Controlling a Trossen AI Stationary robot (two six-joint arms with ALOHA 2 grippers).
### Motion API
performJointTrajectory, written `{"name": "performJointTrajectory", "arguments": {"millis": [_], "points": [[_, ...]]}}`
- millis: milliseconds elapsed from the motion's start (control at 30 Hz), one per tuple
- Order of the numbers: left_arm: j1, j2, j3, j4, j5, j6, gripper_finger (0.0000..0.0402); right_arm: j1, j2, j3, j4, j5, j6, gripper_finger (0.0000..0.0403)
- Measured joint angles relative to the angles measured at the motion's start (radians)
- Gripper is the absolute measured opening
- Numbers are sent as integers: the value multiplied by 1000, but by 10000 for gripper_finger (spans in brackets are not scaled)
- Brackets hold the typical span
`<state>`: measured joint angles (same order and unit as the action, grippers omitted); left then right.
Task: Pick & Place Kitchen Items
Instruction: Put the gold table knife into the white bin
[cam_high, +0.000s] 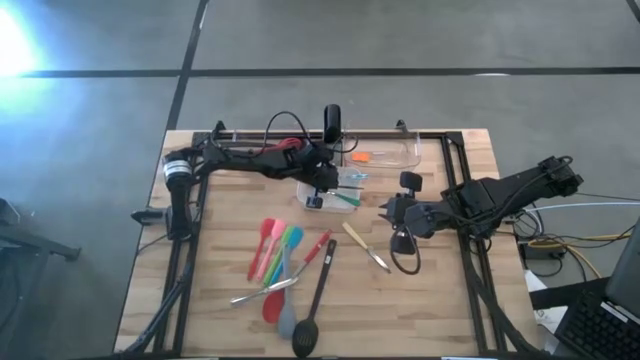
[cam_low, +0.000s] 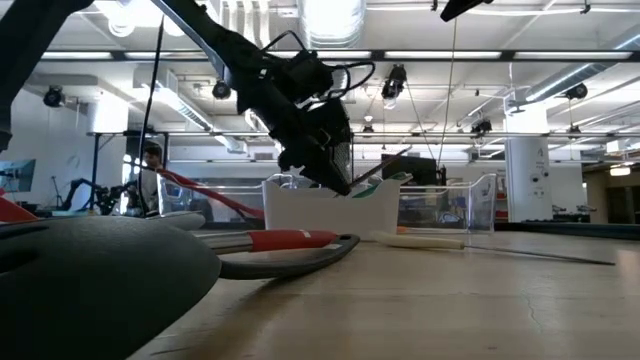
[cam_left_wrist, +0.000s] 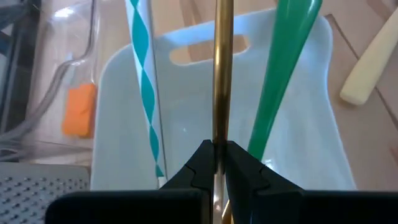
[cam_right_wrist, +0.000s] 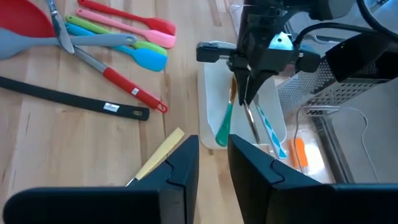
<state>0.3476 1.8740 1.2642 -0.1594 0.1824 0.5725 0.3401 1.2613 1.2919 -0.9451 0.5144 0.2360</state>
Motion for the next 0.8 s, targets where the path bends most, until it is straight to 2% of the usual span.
{"name": "performJointTrajectory", "arguments": {"millis": [200,533,800], "points": [[28,0,-28,5,1,10,21,0,0,0,2,1,0,86],[40,6,-27,12,4,57,21,0,0,0,6,1,-3,72],[39,41,-22,17,8,70,21,0,0,0,7,2,-3,83]]}}
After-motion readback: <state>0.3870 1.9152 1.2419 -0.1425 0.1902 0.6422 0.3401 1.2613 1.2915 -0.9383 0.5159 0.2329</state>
